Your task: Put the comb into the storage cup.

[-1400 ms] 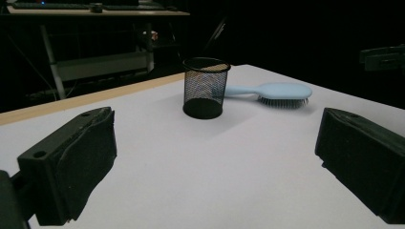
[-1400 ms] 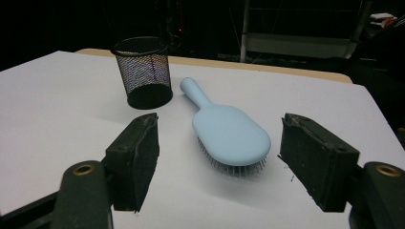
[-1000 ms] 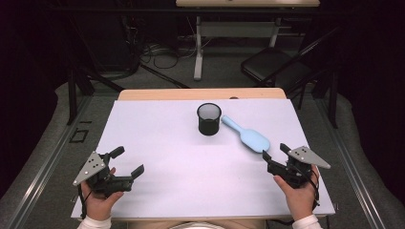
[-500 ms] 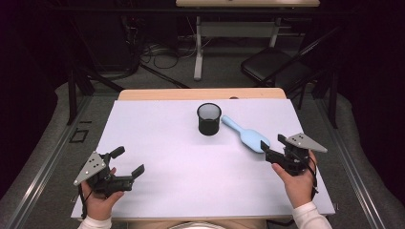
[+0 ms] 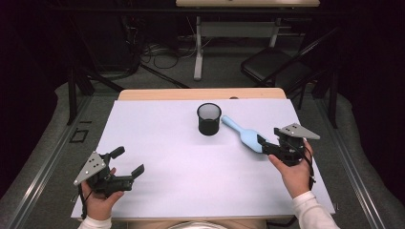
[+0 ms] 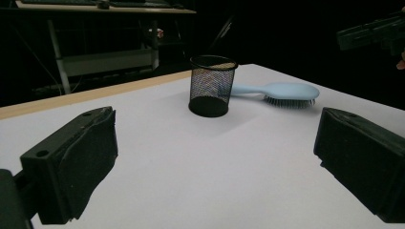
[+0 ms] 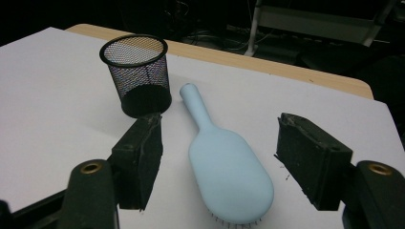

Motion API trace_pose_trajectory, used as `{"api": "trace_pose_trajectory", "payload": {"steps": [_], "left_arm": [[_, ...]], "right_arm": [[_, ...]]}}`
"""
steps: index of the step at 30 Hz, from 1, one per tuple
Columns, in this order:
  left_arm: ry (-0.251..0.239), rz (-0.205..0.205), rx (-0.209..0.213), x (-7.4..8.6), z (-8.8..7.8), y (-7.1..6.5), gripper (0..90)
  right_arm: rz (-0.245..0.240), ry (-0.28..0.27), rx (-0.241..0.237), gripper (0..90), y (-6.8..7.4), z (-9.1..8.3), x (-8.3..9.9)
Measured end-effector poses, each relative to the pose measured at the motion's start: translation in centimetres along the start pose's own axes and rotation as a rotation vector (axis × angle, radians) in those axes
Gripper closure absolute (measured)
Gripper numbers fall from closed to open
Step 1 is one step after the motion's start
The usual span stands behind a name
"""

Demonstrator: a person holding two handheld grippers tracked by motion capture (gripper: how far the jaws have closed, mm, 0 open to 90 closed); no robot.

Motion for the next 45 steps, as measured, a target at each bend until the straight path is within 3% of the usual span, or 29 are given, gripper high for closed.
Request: {"api": "trace_pose_trajectory", "payload": {"steps": [14,36,45], "left_arm": [[0.011,0.002,0.005,0.2,0.2,-0.1,1.1],[0.021,0.011,0.003,0.4,0.3,-0.1,2.5],[0.022,0.014,-0.001,0.4,0.3,-0.1,3.0]], "right_arm": [[0.051,0.038,-0.010,34.8,-0.9,1.4,-0.2],[0.028,0.057,0.007,44.5,-1.9,3.8,-2.0],[0.048,0.085,-0.018,55.6,-1.4,5.2,-2.8]]}}
Point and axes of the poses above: each handheld gripper's, and its own axes: z roughly forward along the jaws, x roughly out of its underside, y roughly to its left, the point moved 10 cm from there along z, roughly forward along the jaws, and after that the axes turned 1 degree about x, right-handed, at the moved point
